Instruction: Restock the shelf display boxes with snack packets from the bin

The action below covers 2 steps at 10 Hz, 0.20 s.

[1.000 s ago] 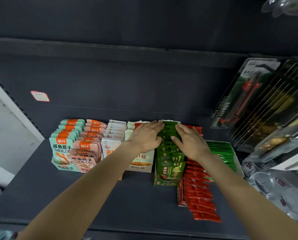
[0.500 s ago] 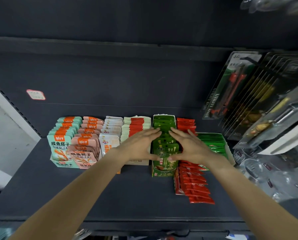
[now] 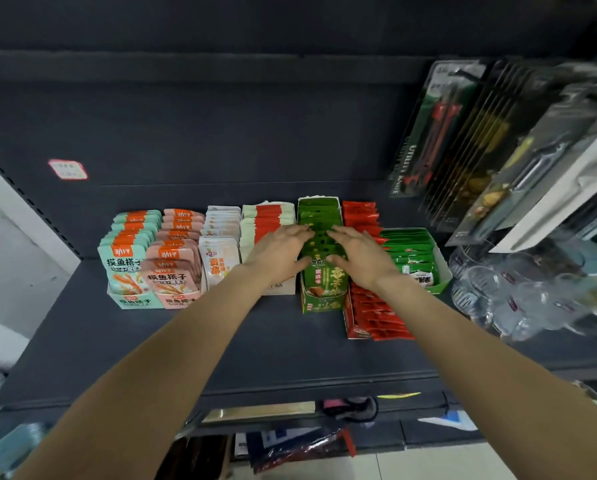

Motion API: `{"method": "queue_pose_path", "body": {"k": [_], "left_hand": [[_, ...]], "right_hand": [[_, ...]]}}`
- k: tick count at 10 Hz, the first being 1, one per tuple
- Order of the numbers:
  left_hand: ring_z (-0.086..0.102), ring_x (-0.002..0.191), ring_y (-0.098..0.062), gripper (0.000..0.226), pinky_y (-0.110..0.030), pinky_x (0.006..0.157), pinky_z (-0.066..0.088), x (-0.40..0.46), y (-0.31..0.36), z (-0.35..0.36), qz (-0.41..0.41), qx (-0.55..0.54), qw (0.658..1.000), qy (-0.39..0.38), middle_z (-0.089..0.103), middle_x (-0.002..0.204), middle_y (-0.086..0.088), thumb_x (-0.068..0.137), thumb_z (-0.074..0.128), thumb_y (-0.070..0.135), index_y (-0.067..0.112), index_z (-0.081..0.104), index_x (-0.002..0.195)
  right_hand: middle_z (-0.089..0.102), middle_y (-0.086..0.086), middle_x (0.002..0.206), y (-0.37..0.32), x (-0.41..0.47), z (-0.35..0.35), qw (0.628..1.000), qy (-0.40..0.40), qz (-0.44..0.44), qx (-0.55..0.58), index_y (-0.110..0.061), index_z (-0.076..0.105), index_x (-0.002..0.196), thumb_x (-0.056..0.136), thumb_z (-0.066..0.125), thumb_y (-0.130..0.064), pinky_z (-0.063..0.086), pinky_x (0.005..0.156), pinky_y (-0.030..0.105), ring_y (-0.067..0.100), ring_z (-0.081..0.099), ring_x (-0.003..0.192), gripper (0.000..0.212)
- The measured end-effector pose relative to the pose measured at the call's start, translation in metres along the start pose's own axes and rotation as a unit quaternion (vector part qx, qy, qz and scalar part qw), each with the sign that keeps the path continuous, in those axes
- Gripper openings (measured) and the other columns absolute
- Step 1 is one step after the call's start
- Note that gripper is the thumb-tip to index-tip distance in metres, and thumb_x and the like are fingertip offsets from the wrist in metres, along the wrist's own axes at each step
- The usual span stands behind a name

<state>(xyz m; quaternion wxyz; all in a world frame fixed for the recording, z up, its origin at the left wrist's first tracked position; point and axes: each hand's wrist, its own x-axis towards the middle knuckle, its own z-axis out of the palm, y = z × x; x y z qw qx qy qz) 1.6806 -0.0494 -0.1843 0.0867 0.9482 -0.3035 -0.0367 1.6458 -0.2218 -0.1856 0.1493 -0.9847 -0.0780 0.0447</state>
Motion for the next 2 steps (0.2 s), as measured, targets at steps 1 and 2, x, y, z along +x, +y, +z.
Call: {"method": "queue_pose_path", "body": {"k": [1,2], "left_hand": [[0.028,0.137,-0.023,0.059,-0.037,0.111,0.028,-0.0071,0.0101,-0.0019,-0.019,-0.001,1.000,0.019,0.028,0.153,-0.004,0.093,0.053,0.030,0.017,0.029,0.146],[0.038,0.129,-0.025,0.056,-0.039,0.103,0.037,-0.0147,0.0184,-0.0067,-0.047,0.004,0.998,0.039,0.040,0.144,-0.005,0.091,0.056,0.027,0.018,0.036,0.142]], "right_hand": [[0.021,0.002,0.156,-0.0016,-0.0054,0.0000,1.000,0.020,-0.008,0.012,-0.017,0.027,0.148,0.095,0.053,-0.031,0.008,0.119,0.035,0.021,0.022,0.143,0.061],[0.026,0.001,0.154,-0.0031,-0.0114,-0.0029,0.999,0.019,-0.008,0.029,-0.019,0.030,0.147,0.094,0.055,-0.031,0.021,0.117,0.038,0.024,0.028,0.140,0.060]]}}
